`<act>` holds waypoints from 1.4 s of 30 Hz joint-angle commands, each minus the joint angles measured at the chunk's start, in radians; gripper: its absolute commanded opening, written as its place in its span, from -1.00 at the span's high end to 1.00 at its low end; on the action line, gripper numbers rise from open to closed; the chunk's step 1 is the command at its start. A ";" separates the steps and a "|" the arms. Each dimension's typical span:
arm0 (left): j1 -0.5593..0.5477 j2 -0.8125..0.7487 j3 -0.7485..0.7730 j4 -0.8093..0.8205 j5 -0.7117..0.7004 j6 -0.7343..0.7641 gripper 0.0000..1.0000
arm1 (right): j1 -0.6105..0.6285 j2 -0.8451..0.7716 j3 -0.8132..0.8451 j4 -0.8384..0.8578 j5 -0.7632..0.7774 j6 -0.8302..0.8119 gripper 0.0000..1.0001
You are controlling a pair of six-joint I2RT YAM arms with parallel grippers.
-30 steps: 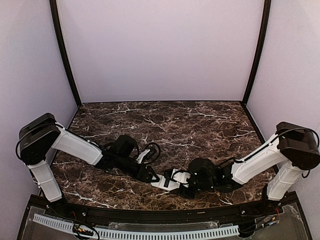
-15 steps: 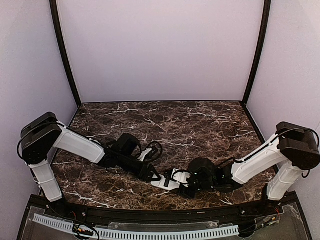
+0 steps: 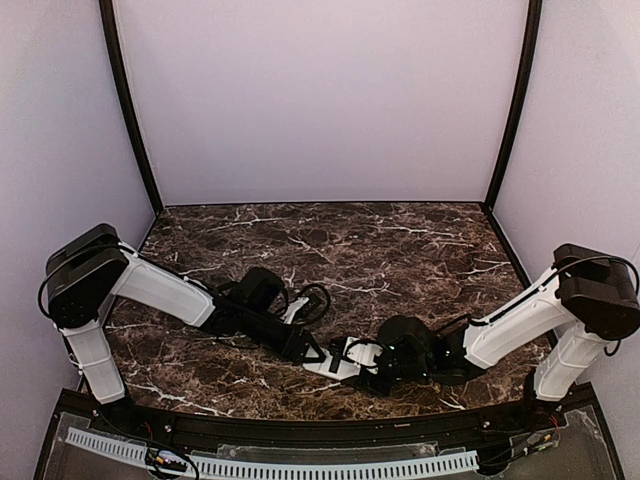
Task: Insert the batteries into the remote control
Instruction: Load the battery cover onto the remote control without the battery cover.
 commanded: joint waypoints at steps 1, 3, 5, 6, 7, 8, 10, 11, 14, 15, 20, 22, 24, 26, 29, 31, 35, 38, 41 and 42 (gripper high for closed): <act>-0.006 0.023 -0.013 -0.065 -0.018 0.005 0.04 | 0.010 -0.032 -0.019 0.027 0.015 0.000 1.00; -0.006 0.024 -0.013 -0.065 -0.017 0.007 0.05 | 0.009 -0.038 -0.023 0.030 0.014 -0.002 1.00; -0.006 0.025 -0.014 -0.066 -0.017 0.008 0.07 | 0.009 -0.041 -0.026 0.033 0.011 -0.002 1.00; -0.005 0.025 -0.013 -0.066 -0.016 0.009 0.07 | 0.009 -0.043 -0.027 0.035 0.010 -0.002 1.00; -0.005 0.026 -0.012 -0.067 -0.017 0.010 0.07 | 0.010 -0.045 -0.029 0.037 0.008 -0.003 1.00; -0.004 0.027 -0.011 -0.068 -0.016 0.009 0.08 | 0.009 -0.046 -0.031 0.039 0.008 -0.003 1.00; -0.004 0.028 -0.011 -0.068 -0.015 0.010 0.08 | 0.009 -0.048 -0.032 0.041 0.008 -0.003 1.00; -0.006 0.029 -0.010 -0.068 -0.015 0.010 0.08 | 0.009 -0.048 -0.032 0.041 0.009 -0.004 1.00; -0.006 0.030 -0.008 -0.068 -0.011 0.010 0.08 | 0.009 -0.048 -0.031 0.045 0.009 -0.004 1.00; -0.006 0.030 -0.005 -0.068 -0.010 0.010 0.08 | 0.010 -0.047 -0.030 0.046 0.009 -0.005 1.00; -0.006 0.032 0.005 -0.087 -0.012 0.015 0.08 | 0.010 -0.056 -0.034 0.062 0.012 -0.006 1.00; -0.010 0.036 0.014 -0.101 -0.017 0.023 0.09 | 0.009 -0.059 -0.036 0.069 0.013 -0.006 1.00; -0.017 0.041 0.024 -0.112 -0.020 0.030 0.09 | 0.010 -0.058 -0.035 0.072 0.012 -0.009 1.00; -0.023 0.048 0.035 -0.119 -0.021 0.034 0.09 | 0.010 -0.055 -0.033 0.074 0.013 -0.011 1.00; -0.028 0.053 0.039 -0.114 -0.017 0.029 0.09 | 0.009 -0.054 -0.032 0.078 0.015 -0.011 1.00; -0.028 0.051 0.041 -0.118 -0.016 0.028 0.09 | 0.010 -0.058 -0.036 0.081 0.017 -0.011 1.00; -0.028 0.047 0.037 -0.104 -0.006 0.017 0.08 | 0.010 -0.060 -0.040 0.081 0.020 -0.010 1.00; -0.026 0.037 0.036 -0.104 -0.007 0.011 0.03 | 0.010 -0.061 -0.044 0.080 0.019 -0.009 1.00; -0.023 0.024 0.042 -0.106 -0.007 0.007 -0.02 | 0.010 -0.061 -0.044 0.076 0.013 -0.009 1.00; -0.023 0.016 0.045 -0.107 -0.007 0.008 -0.04 | 0.010 -0.059 -0.043 0.076 0.011 -0.009 1.00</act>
